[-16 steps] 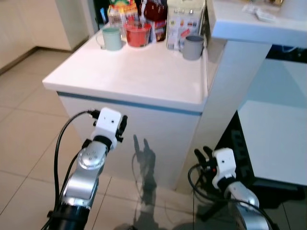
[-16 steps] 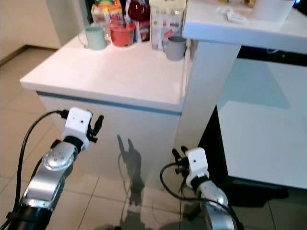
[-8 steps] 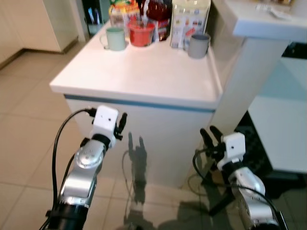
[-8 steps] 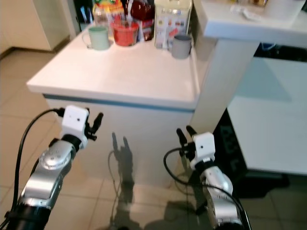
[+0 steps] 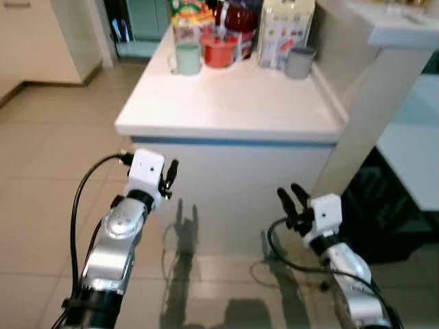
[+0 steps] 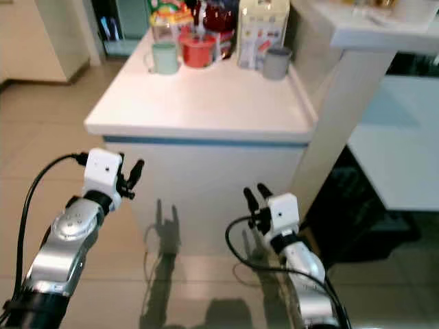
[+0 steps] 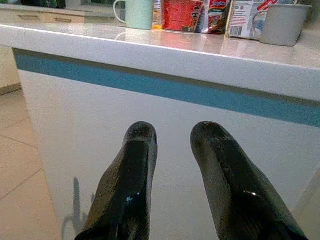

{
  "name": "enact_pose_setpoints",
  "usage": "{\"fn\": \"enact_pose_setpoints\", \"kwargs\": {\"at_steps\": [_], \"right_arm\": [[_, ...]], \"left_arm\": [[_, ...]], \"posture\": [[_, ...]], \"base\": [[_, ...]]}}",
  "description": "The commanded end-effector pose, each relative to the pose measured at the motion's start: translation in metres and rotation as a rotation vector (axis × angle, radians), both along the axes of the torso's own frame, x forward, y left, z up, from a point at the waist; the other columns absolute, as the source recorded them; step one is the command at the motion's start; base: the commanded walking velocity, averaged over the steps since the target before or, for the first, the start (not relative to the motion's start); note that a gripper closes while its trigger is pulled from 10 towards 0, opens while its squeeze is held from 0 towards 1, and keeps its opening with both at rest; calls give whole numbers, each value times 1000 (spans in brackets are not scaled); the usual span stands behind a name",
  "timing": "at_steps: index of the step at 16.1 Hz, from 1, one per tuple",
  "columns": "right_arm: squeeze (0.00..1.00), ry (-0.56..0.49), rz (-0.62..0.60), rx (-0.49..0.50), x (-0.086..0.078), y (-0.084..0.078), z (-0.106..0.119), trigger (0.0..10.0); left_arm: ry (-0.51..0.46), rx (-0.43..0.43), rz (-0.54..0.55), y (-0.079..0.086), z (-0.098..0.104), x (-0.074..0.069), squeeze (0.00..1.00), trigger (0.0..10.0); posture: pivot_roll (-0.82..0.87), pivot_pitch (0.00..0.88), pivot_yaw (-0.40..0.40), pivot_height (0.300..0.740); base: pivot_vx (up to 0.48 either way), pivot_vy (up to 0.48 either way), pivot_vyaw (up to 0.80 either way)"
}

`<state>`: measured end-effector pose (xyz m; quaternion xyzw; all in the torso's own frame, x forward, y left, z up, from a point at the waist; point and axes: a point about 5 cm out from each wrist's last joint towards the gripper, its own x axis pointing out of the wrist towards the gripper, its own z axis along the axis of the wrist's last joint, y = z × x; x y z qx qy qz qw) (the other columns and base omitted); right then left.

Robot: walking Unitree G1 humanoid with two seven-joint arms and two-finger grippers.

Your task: Setting the table

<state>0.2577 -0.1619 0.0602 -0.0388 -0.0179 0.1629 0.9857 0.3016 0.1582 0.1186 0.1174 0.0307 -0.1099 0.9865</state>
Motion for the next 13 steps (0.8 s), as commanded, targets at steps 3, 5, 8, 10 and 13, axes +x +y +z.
{"fn": "enact_pose_setpoints", "kwargs": {"at_steps": [3, 5, 8, 10, 13], "right_arm": [[0, 19, -7, -7, -4, -3, -4, 10000], [0, 27, -1, -9, -6, -2, -5, 10000], [0, 35, 1, -14, -7, -2, -7, 10000], [0, 36, 1, -14, -7, -2, -7, 10000], [0, 40, 1, -16, -8, -2, -8, 10000]], "left_arm": [[46, 31, 10, 0, -6, 2, 0, 10000], [52, 31, 5, -1, -7, 1, 0, 10000], [45, 48, 25, 0, -7, 1, 0, 10000], [39, 83, 32, 1, -8, 2, 0, 10000], [29, 77, 34, 1, -6, 3, 0, 10000]], "posture": [[33, 0, 4, 740], [32, 0, 4, 740], [31, 0, 6, 740], [31, 0, 8, 740], [31, 0, 8, 740]], "base": [[400, 124, 0], [467, 0, 0], [320, 0, 0], [0, 0, 0], [0, 0, 0]]}}
